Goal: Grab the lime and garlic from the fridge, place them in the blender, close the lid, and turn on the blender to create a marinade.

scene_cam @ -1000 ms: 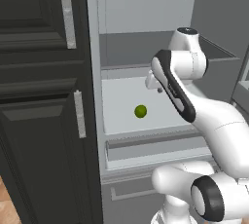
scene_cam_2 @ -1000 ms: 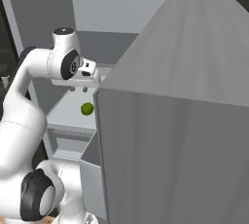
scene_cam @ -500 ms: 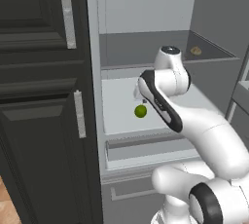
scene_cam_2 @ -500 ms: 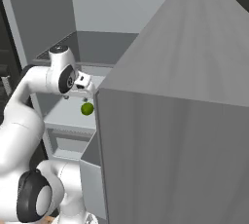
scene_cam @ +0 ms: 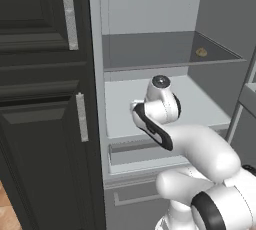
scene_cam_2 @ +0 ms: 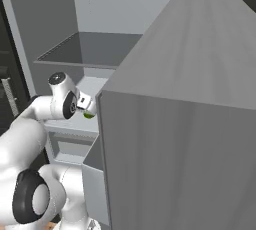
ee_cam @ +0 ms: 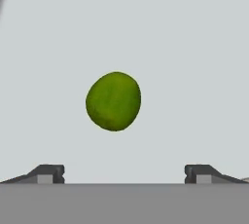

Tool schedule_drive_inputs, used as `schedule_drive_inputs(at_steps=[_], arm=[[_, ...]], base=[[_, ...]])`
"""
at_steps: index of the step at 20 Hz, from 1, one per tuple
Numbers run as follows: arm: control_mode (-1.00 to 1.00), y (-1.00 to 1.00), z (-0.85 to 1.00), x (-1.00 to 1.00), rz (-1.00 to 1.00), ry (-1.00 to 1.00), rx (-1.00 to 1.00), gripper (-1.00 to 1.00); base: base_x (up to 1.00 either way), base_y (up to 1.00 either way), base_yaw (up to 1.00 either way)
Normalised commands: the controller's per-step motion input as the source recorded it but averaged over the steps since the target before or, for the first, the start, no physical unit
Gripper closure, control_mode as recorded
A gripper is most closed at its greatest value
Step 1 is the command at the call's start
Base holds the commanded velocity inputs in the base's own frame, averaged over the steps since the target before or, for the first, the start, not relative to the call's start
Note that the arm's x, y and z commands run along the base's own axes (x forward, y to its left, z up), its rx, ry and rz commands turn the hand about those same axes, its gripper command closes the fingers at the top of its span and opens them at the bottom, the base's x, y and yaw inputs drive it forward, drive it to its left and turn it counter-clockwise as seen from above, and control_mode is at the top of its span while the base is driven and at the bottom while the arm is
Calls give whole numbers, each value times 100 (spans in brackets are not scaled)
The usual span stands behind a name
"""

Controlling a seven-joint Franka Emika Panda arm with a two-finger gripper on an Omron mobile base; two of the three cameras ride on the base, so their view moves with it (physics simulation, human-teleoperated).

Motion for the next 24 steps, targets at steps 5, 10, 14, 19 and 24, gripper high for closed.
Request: schedule_drive_inputs(at_steps=[5, 10, 14, 19, 24], arm=[[-100, 3, -13, 8, -5, -3, 0, -100], [-100, -5, 0, 8, 0, 14, 0, -100], [-100, 0, 0, 22, 0, 18, 0, -100], [-100, 0, -1, 31, 0, 15, 0, -100], [-100, 0, -10, 16, 0, 1, 0, -100]], base=[[0, 0, 0], [0, 0, 0], [0, 0, 0], [0, 0, 0], [0, 0, 0]])
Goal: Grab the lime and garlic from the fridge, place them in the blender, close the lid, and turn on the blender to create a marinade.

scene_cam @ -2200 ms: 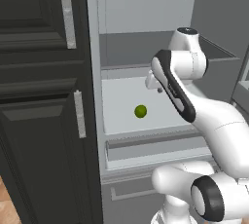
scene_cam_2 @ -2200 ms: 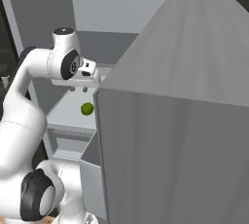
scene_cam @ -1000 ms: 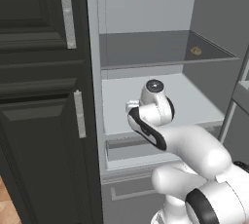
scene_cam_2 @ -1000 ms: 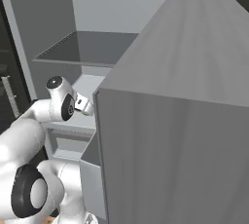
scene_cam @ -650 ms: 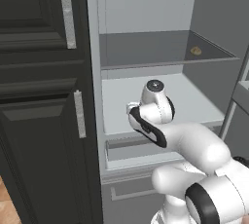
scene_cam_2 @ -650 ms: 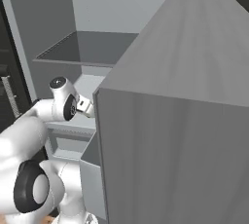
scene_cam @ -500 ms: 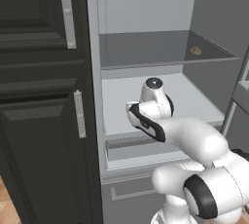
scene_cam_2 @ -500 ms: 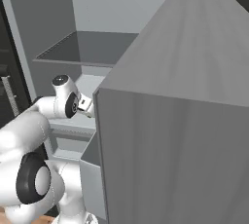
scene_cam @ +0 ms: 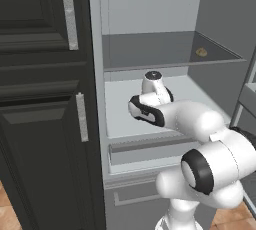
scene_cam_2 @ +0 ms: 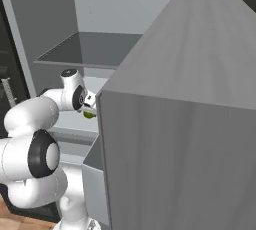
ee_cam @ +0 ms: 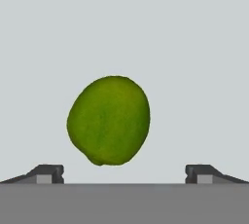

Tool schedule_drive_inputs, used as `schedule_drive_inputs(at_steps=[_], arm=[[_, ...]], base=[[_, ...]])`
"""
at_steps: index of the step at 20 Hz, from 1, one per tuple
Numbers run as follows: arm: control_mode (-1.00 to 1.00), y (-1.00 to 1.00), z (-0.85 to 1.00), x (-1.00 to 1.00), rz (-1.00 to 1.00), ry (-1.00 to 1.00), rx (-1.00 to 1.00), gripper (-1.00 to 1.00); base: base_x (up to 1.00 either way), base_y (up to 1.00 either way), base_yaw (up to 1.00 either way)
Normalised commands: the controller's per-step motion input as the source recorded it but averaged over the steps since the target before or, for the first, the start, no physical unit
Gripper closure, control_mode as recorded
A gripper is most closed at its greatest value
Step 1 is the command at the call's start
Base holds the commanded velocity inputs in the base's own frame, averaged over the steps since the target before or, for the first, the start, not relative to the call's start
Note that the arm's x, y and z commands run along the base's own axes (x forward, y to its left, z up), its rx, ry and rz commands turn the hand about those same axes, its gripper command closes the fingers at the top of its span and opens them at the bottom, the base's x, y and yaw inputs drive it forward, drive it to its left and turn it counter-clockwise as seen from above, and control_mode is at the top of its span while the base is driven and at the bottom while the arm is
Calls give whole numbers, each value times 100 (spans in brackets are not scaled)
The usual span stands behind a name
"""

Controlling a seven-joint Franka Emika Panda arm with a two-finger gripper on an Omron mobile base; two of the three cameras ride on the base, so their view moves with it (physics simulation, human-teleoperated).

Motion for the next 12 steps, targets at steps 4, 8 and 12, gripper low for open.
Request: schedule_drive_inputs(at_steps=[4, 8, 12], arm=[[-100, 0, -24, 3, 0, 0, 0, -100], [-100, 0, -22, 9, 0, 0, 0, -100], [-100, 0, -7, 24, 0, 0, 0, -100]], base=[[0, 0, 0], [0, 0, 0], [0, 0, 0]])
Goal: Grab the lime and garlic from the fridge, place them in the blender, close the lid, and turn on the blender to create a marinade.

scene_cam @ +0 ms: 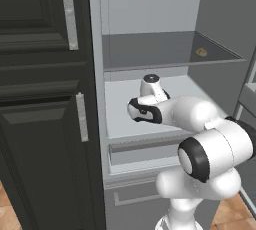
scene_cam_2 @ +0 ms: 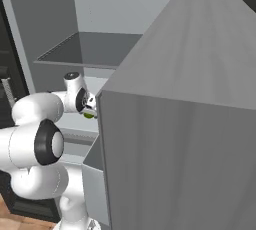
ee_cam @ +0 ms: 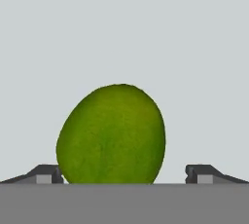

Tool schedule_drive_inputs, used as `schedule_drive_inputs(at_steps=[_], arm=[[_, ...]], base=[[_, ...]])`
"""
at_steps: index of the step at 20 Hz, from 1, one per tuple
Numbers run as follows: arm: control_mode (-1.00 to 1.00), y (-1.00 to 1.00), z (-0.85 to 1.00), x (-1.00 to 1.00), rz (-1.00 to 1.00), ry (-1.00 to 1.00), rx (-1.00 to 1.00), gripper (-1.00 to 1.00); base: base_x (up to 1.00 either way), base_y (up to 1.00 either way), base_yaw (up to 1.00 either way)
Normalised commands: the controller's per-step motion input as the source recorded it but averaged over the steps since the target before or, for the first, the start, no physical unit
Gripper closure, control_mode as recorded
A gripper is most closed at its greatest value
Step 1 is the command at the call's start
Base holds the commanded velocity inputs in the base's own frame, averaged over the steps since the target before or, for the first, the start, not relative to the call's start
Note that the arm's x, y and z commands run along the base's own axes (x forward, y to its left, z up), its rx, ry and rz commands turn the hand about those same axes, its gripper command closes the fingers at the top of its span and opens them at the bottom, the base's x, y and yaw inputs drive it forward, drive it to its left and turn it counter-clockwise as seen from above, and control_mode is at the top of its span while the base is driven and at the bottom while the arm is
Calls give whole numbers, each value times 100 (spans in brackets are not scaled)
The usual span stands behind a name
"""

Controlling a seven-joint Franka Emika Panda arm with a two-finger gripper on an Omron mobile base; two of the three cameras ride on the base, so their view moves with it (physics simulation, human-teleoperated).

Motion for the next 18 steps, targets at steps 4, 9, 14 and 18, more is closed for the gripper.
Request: schedule_drive_inputs(at_steps=[4, 9, 14, 18], arm=[[-100, 0, -1, 23, 0, 0, 0, -100], [-100, 0, -7, 10, 0, 0, 0, -100], [-100, 0, -18, 0, 0, 0, 0, -100], [-100, 0, -28, 0, 0, 0, 0, 100]], base=[[0, 0, 0], [0, 0, 0], [0, 0, 0], [0, 0, 0]])
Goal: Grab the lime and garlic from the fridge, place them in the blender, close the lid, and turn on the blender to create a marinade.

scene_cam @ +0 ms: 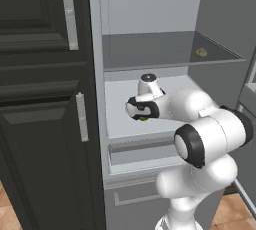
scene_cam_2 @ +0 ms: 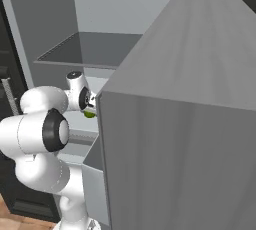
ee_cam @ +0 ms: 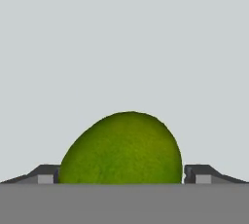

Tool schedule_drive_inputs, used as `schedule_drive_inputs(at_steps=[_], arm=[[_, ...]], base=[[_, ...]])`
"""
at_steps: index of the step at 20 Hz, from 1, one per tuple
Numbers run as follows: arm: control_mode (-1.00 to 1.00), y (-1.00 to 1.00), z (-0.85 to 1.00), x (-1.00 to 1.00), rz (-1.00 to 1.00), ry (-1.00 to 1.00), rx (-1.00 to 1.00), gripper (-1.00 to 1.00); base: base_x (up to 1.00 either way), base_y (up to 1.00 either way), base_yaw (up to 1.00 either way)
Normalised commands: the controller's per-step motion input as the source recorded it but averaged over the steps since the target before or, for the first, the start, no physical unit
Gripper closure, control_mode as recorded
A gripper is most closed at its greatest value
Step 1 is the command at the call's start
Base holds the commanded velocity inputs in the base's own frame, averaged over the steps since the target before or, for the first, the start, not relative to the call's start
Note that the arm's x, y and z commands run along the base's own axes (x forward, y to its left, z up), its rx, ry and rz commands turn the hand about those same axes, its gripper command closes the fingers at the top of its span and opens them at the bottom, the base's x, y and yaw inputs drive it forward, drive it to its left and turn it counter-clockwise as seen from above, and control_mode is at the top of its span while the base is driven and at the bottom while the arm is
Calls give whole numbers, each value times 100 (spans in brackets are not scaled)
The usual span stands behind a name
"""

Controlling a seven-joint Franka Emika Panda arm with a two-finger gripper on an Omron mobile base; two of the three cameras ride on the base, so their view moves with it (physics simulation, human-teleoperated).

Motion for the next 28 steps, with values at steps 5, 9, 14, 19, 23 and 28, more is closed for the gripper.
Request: schedule_drive_inputs(at_steps=[5, 9, 14, 19, 23, 28], arm=[[-100, 0, -18, 0, 0, -1, 0, 100], [-100, 0, -6, -5, 0, -2, 0, 100], [-100, -1, 4, -82, 0, -6, 1, 100], [-100, -19, 51, -100, 0, -7, 5, 100], [-100, -22, 100, -100, 0, -2, 5, 100], [-100, -18, 86, -98, 0, 0, 2, 100]], base=[[0, 0, 0], [0, 0, 0], [0, 0, 0], [0, 0, 0], [0, 0, 0], [0, 0, 0]])
